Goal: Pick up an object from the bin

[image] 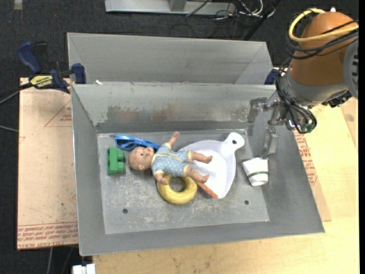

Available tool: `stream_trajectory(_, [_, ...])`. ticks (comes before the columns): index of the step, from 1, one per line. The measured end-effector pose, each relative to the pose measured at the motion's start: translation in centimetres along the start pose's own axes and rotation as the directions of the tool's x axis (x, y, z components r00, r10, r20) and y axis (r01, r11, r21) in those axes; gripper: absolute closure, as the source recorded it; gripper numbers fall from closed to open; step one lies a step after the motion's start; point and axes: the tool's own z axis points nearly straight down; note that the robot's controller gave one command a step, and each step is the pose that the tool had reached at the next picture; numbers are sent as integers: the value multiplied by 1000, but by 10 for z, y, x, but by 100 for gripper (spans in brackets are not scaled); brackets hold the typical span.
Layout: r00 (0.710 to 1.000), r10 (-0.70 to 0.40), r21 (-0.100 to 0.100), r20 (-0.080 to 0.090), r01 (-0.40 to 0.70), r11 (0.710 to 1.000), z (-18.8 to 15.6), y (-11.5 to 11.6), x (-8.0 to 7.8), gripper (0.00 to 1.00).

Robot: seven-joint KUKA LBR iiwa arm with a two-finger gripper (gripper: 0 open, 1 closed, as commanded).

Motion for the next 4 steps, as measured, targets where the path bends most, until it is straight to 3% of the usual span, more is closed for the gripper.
stream_trajectory(1, [1000, -3, 1, 7, 3, 1000, -5, 1, -1, 0])
stream_trajectory(2, [995, -96, 1, 6, 96, 995, 42, 51, 2, 0])
stream_trajectory(3, [993, -117, -1, 6, 117, 993, 55, 7, 9, 0])
stream_trajectory(4, [976, -218, 2, 4, 218, 976, 80, 49, 1, 0])
